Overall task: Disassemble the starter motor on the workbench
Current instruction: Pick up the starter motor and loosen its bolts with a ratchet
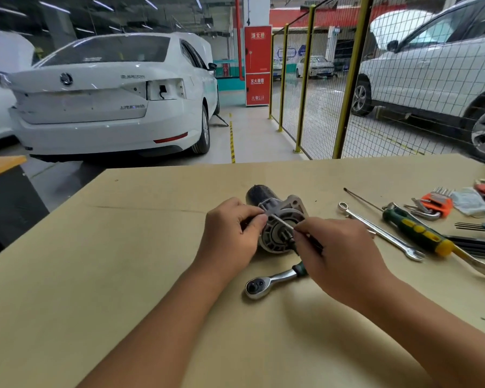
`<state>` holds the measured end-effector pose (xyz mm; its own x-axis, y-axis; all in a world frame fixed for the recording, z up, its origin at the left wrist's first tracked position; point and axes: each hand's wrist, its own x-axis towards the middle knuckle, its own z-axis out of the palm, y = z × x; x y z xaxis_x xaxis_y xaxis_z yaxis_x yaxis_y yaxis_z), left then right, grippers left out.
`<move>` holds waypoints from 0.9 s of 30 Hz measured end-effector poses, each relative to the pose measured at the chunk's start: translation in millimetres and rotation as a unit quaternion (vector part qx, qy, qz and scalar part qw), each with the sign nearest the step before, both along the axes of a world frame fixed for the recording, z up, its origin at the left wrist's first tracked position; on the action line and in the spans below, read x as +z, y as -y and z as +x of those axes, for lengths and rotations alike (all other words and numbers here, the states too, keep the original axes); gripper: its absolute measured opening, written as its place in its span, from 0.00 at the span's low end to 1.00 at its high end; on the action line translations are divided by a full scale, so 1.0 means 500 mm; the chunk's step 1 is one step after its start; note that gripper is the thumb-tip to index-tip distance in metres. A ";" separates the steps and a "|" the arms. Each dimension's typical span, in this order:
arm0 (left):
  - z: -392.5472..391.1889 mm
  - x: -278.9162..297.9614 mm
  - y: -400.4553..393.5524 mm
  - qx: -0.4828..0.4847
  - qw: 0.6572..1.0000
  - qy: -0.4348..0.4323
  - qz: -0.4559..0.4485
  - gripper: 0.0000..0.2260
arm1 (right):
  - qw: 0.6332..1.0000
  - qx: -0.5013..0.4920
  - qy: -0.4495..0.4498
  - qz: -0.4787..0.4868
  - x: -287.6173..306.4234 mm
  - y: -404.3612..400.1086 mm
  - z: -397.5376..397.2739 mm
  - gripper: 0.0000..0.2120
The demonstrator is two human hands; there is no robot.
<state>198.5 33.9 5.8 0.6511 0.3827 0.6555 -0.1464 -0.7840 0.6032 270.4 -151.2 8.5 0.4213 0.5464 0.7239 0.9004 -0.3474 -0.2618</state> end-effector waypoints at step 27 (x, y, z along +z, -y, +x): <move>0.005 -0.006 0.018 -0.019 0.997 -0.064 -0.038 0.12 | 0.957 -0.032 -0.285 0.047 0.021 -0.014 -0.003 0.12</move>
<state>201.1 25.0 2.7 0.7420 0.4016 0.5368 -0.0939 -0.7305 0.6764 268.7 -144.4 19.2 0.7922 0.4503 0.4119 0.5804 -0.3474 -0.7365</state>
